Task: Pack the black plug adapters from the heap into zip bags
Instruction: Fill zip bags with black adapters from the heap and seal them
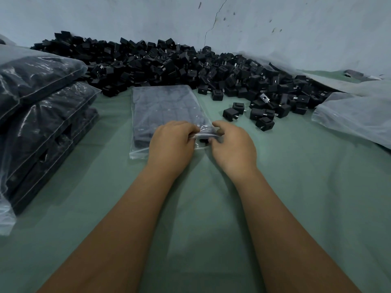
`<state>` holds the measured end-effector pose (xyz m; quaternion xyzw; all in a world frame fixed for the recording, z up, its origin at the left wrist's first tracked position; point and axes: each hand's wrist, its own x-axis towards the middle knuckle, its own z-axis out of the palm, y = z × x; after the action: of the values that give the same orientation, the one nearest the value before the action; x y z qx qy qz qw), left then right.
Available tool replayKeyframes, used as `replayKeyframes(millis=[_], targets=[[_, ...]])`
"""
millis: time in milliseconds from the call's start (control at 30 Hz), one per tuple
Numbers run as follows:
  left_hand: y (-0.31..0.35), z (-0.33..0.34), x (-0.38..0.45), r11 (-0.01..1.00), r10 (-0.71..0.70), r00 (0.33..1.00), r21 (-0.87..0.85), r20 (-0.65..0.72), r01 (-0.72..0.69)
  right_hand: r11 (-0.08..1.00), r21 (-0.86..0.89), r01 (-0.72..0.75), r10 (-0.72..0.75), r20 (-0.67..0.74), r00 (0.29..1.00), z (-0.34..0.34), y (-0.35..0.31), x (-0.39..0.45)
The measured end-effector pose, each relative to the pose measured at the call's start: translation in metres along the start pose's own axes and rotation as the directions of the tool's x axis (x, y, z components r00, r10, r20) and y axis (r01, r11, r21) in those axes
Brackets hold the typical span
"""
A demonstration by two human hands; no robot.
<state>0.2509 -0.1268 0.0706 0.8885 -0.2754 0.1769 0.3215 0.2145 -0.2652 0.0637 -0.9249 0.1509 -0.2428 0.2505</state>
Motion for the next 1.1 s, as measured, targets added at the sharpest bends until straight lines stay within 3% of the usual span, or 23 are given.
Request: replayKeyframes(millis=[167, 367, 700, 967, 1100], targets=[[0.0, 0.001, 0.0, 1.0, -0.022, 1.0, -0.005, -0.012, 0.022, 0.999, -0.005, -0.036, 0.036, -0.038, 0.999, 0.007, -0.002, 0.004], [0.002, 0.0, -0.001, 1.0, -0.001, 1.0, -0.003, -0.02, 0.001, 0.989, 0.067, -0.132, 0.131, 0.024, 0.991, 0.009, -0.001, 0.013], [0.002, 0.0, -0.002, 1.0, 0.031, 0.999, 0.003, -0.032, -0.031, 0.985, 0.152, 0.084, -0.083, -0.018, 0.996, 0.006, 0.0, 0.007], [0.011, -0.001, -0.004, 0.989, 0.139, 0.988, 0.05, -0.062, -0.136, 0.936, 0.348, -0.053, 0.075, -0.049, 0.996, 0.005, 0.003, 0.01], [0.016, 0.004, -0.004, 0.976, 0.175, 0.984, 0.127, 0.041, -0.179, 0.935, 0.352, -0.053, 0.062, -0.012, 0.998, -0.001, 0.009, 0.009]])
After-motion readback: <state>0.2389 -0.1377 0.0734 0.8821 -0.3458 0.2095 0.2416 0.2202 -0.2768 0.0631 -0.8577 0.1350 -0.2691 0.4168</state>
